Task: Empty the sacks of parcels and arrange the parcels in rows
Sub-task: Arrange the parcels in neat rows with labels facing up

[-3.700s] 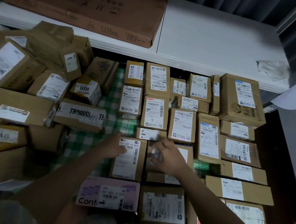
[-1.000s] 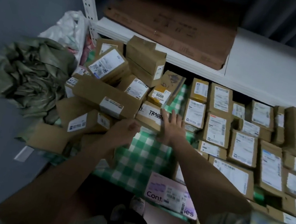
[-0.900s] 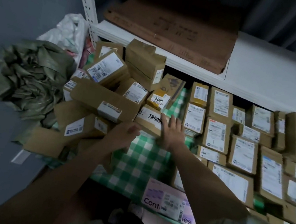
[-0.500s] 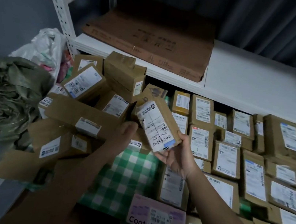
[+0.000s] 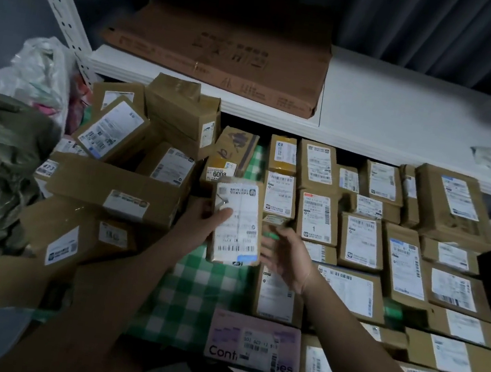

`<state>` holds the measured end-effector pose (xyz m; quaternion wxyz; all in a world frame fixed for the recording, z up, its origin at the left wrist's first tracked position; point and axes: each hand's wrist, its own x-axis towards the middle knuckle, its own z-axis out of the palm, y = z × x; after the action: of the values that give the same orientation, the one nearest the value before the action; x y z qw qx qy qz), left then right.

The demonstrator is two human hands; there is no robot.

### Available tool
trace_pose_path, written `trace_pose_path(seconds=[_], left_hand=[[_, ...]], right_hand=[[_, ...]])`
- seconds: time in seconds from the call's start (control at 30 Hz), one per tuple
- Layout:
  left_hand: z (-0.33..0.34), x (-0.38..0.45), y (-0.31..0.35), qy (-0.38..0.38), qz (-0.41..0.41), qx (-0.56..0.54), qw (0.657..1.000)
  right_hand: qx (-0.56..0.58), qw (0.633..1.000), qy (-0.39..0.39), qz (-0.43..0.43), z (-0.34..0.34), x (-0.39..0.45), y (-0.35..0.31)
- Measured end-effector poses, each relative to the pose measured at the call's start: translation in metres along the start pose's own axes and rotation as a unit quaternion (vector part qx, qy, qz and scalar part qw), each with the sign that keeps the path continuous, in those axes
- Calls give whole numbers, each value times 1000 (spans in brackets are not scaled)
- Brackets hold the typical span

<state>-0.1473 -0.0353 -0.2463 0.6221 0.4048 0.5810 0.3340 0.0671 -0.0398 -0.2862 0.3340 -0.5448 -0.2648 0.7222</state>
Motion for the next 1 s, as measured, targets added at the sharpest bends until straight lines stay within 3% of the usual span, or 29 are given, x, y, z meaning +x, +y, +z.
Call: trace_pose_path(seconds=[0.1, 0.17, 0.3, 0.43, 0.5, 0.63, 0.7, 1.0], left_hand=[[-4, -2, -18, -66, -50, 101, 991], [-1, -2, -33, -87, -81, 133, 984], [12, 8, -60, -118, -115, 180, 970], [24, 16, -71, -119, -118, 195, 966], [27, 20, -72, -115, -119, 197, 966], [27, 29, -84, -131, -153, 231, 952], [28, 31, -94, -129, -176, 244, 945], [41, 32, -114, -98, -182, 342, 916]], right_hand=[[-104, 979, 164, -59, -16, -3, 16], [-240, 944, 214, -78, -26, -7, 29], [-528, 836, 149, -22, -37, -5, 54], [-595, 791, 136, -33, -35, -4, 56], [-634, 766, 95, -54, -36, -4, 55], [-616, 773, 109, -102, -31, -10, 60], [-597, 792, 110, -71, -28, -16, 58], [-599, 790, 126, -34, -29, -19, 59]])
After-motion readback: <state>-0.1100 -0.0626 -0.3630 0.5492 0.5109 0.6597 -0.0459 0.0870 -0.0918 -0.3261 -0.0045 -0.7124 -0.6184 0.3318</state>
